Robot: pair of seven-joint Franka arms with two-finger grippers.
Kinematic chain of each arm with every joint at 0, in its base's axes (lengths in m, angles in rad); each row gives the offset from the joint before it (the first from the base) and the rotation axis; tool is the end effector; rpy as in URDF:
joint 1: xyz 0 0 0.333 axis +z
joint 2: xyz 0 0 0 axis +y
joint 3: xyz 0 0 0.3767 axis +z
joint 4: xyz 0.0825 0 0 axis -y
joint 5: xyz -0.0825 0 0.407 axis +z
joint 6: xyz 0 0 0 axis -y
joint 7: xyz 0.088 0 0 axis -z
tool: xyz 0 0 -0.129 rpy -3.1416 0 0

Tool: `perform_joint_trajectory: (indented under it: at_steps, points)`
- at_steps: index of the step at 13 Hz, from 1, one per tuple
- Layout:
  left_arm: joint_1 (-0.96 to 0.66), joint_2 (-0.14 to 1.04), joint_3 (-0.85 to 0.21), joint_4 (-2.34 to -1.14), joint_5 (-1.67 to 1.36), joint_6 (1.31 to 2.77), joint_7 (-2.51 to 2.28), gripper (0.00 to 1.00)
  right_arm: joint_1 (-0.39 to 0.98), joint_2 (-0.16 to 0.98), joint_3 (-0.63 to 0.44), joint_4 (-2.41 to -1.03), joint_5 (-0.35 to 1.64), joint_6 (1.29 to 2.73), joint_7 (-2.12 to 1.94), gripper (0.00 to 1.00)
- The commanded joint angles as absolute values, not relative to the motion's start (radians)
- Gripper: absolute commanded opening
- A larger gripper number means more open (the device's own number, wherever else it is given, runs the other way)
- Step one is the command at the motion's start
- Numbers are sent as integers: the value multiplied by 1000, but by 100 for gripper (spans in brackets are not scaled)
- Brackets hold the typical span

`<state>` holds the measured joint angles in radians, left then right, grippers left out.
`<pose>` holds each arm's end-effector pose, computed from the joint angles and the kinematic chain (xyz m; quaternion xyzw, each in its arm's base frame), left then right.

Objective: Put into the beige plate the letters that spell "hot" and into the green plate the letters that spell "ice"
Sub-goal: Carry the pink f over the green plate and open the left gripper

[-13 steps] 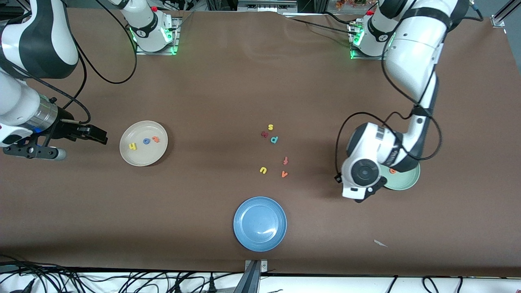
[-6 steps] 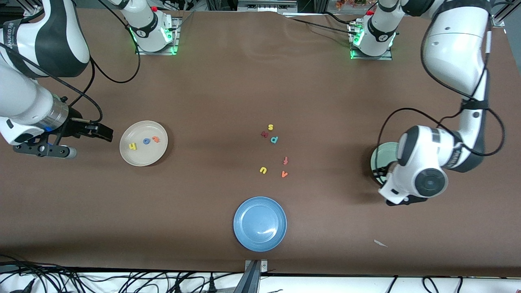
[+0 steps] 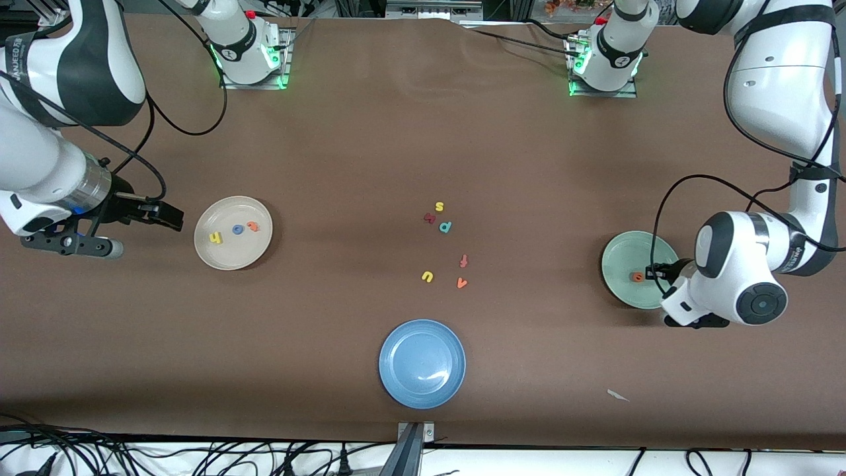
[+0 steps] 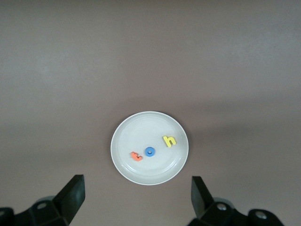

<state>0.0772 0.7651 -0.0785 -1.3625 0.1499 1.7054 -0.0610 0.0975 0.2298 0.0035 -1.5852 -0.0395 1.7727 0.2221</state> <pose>0.7373 0.0280 0.2502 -0.9772 -0.0089 0.2065 0.0481 0.6606 0.0624 0.5301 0.9980 -0.0562 -0.0178 0.0220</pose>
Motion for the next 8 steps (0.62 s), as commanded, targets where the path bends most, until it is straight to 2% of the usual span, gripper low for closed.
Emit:
perform_joint_trajectory:
  at_steps: [1, 5, 8]
  points:
    - [75, 736, -87, -1376, 166, 1703, -48, 100, 97, 222, 6, -1597, -41, 1778, 235, 100]
    - [81, 683, -87, -1370, 163, 1700, -46, 100, 95, 225, 6, -1597, -41, 1779, 233, 100]
    - [95, 622, -90, -1385, 153, 1637, -40, 100, 95, 225, 6, -1597, -41, 1781, 232, 100]
